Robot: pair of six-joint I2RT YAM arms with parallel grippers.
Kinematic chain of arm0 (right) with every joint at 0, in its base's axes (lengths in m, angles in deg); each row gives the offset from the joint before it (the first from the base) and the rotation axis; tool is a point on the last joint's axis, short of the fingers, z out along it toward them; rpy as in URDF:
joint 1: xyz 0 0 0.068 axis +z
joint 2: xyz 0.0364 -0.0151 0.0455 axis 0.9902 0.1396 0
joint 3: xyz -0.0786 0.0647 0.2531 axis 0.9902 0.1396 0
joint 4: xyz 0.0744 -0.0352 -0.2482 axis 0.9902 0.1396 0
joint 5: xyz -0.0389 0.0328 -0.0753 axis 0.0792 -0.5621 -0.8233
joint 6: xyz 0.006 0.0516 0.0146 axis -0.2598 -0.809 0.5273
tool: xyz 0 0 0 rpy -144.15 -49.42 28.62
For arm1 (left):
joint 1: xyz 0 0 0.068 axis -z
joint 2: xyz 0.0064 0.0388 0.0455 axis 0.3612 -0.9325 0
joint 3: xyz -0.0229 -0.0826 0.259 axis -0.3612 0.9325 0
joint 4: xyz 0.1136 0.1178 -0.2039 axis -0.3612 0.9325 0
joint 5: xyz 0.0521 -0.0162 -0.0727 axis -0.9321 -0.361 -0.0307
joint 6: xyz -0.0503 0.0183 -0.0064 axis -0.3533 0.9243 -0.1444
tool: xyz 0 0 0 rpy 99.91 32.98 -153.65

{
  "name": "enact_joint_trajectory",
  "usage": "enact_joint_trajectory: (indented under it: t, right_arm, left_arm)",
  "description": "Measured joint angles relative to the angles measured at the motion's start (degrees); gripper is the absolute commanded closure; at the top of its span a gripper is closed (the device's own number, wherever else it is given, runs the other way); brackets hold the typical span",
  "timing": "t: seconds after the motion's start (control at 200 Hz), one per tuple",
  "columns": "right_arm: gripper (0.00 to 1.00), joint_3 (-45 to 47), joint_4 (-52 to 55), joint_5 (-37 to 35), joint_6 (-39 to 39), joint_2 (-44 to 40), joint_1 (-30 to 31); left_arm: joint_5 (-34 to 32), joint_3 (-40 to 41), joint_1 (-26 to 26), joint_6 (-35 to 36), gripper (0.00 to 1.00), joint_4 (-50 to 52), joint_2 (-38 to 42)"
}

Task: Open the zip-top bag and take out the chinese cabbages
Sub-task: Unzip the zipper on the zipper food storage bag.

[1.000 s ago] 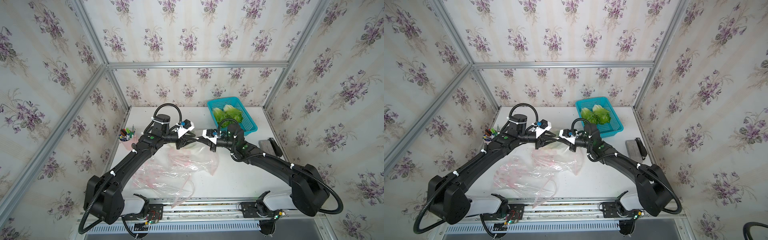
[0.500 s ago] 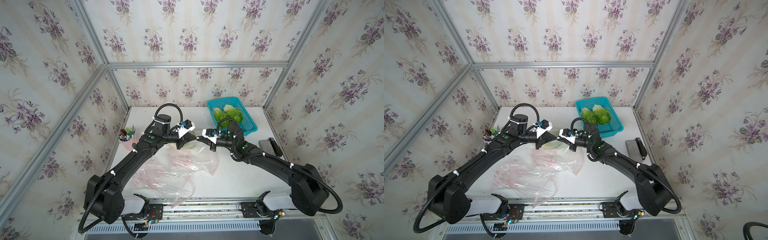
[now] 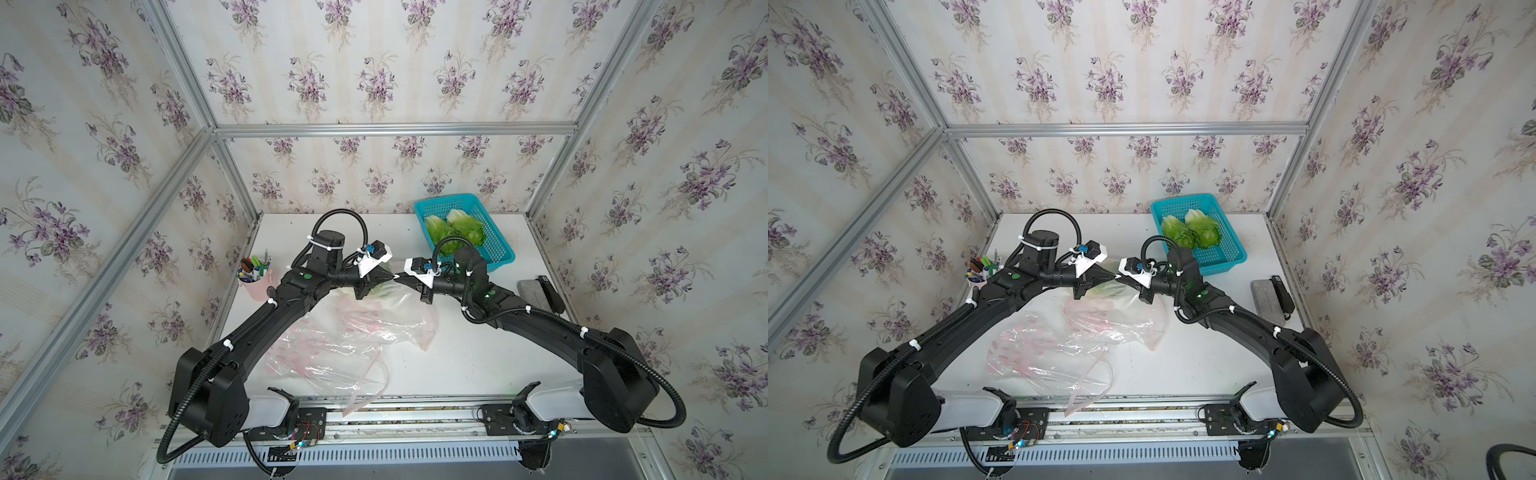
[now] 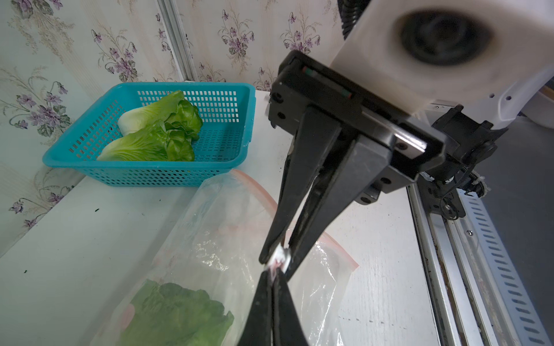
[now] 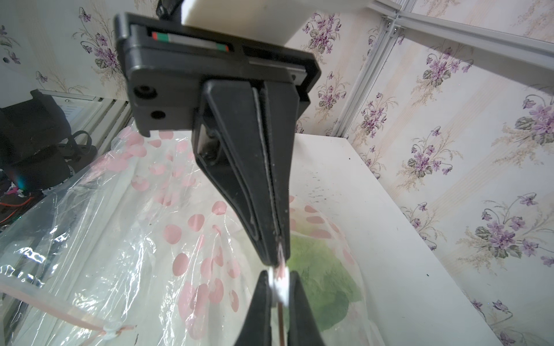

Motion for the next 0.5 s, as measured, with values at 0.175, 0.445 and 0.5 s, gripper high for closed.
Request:
enact_joint_trajectory:
  t: [0.175, 0.445, 0.5]
  right_arm:
    - [1.0, 3.26, -3.89, -0.2, 0.28, -1.68, 0.22]
    - [1.0, 7.1, -6.23, -0.81, 0.39, -3.85, -1.29]
    - [1.0, 7.37, -6.29, -0.81, 0.42, -4.09, -1.92]
  left_arm:
    - [-0.98, 0.22, 0.26, 1.75, 1.0, 1.97, 2.71]
    - [-2.1, 0.74, -0.04, 3.02, 1.0, 2.38, 4.26]
    - [-2.54, 0.74, -0.35, 3.02, 1.0, 2.36, 4.59]
